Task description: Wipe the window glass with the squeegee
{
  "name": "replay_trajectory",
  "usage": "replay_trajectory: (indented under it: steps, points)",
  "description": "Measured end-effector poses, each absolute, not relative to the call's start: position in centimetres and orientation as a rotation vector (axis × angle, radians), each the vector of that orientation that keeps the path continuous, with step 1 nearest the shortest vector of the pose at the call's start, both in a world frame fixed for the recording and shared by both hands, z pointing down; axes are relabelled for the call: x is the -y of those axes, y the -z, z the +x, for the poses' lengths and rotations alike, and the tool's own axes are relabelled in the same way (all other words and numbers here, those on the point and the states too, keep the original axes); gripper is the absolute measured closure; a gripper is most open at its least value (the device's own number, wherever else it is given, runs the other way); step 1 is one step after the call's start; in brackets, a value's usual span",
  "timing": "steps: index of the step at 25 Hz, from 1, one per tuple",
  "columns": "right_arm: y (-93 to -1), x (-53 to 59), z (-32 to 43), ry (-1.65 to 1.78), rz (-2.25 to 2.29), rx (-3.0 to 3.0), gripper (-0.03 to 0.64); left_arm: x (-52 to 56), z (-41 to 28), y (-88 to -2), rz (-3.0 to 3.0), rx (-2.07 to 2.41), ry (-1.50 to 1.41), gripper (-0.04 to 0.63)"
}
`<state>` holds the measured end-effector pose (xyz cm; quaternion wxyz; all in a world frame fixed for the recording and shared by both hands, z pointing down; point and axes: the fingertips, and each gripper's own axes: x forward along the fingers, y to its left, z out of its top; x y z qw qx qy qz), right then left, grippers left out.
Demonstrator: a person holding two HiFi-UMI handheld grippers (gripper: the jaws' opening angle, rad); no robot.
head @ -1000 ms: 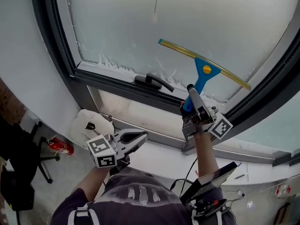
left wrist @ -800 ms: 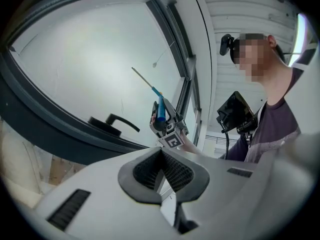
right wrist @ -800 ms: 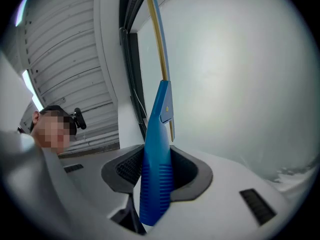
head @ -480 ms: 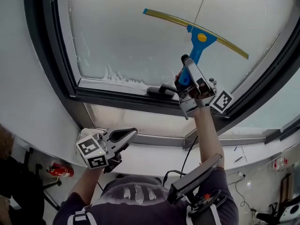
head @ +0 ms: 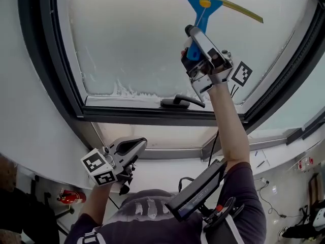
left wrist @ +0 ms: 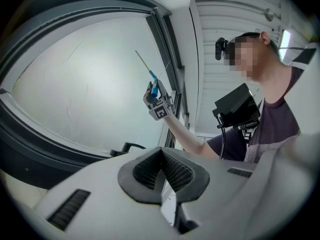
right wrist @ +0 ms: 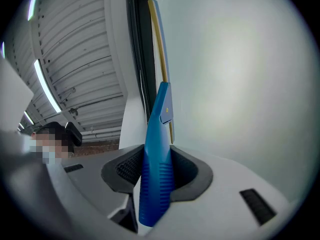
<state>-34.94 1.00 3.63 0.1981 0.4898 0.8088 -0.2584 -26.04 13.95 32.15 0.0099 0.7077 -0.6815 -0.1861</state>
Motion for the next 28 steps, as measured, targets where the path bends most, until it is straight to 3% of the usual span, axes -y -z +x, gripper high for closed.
replay_trajectory:
  steps: [28]
  points:
    - [-1.3, -0.9, -36.7, 0.900, 1.412, -2.221, 0.477, -12.1, -26.6, -32.7, 2.190, 2.119, 0.608, 0.589]
